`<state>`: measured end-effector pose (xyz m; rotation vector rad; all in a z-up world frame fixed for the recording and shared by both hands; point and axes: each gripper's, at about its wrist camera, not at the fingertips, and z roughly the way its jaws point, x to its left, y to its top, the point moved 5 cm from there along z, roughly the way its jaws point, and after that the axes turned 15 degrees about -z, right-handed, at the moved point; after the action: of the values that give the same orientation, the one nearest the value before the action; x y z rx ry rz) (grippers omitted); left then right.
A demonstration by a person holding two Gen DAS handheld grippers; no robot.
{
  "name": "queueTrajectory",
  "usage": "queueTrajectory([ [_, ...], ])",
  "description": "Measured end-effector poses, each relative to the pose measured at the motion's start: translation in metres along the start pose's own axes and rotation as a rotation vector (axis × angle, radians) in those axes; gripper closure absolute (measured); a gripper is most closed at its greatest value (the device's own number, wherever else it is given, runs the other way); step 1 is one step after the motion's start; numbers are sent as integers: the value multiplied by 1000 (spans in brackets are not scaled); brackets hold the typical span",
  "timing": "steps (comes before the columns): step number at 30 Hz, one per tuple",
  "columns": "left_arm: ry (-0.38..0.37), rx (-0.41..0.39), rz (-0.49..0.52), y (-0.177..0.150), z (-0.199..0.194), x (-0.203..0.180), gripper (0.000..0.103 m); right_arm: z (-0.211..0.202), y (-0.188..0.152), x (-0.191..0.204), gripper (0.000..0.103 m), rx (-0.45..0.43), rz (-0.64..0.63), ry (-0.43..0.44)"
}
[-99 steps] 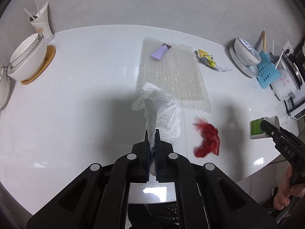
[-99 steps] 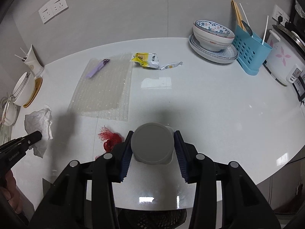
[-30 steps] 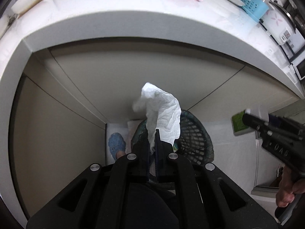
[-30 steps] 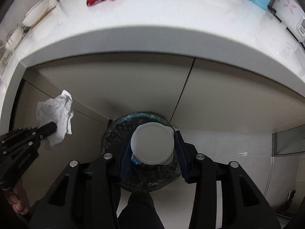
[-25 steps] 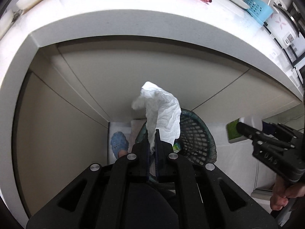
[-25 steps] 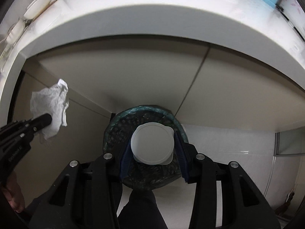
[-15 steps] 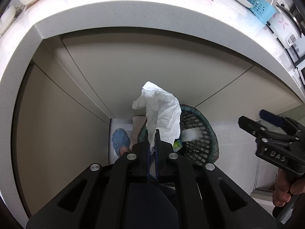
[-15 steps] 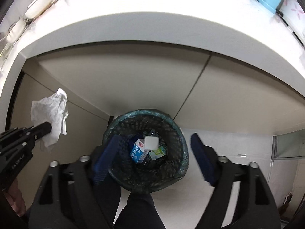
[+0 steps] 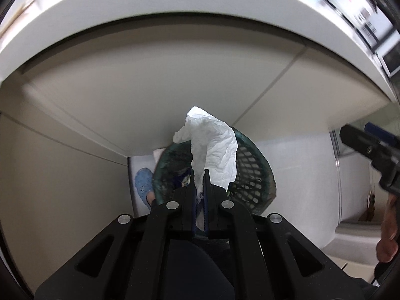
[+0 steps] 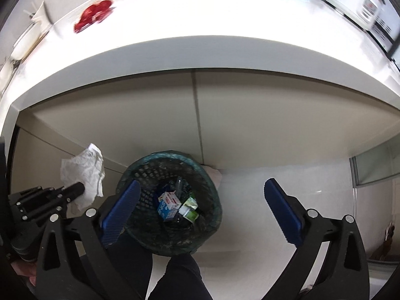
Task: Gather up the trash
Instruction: 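Open the right tool to drop the jar while the left tool releases the tissue, then raise both tools back up over the counter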
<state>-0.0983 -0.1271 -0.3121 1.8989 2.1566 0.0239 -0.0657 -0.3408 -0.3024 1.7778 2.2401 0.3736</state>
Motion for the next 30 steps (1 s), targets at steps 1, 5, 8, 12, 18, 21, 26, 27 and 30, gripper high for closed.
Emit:
queueTrajectory([
  [1,2,7,10,-1,4,-4,100,-1,-1,-6,8,1,10,-4],
  [5,2,25,51,-5,16,-19,100,-1,-9,-16,8,10,48,-11],
  [8,0,29,77,-11,19,-29,99,-1,-13,-17,8,15,47,-12],
  [12,-3,37,106,-11,17,-28,97,-2,-16,-19,8,22,44,-2],
  [18,-10,35,111,-13,17,-29,73,-4,-15,-16,8,17,41,-1],
  [21,-17,31,111,-14,16,-27,61,-4,-13,-12,8,18,37,2],
  [26,-23,7,86,-12,4,-24,40,-5,-13,-8,8,16,15,-2],
  [27,-20,-4,79,-11,1,-23,34,-6,-12,-7,8,15,15,-4],
  [30,-43,-30,48,-6,-11,-18,23,-10,-8,-6,8,8,21,-2],
])
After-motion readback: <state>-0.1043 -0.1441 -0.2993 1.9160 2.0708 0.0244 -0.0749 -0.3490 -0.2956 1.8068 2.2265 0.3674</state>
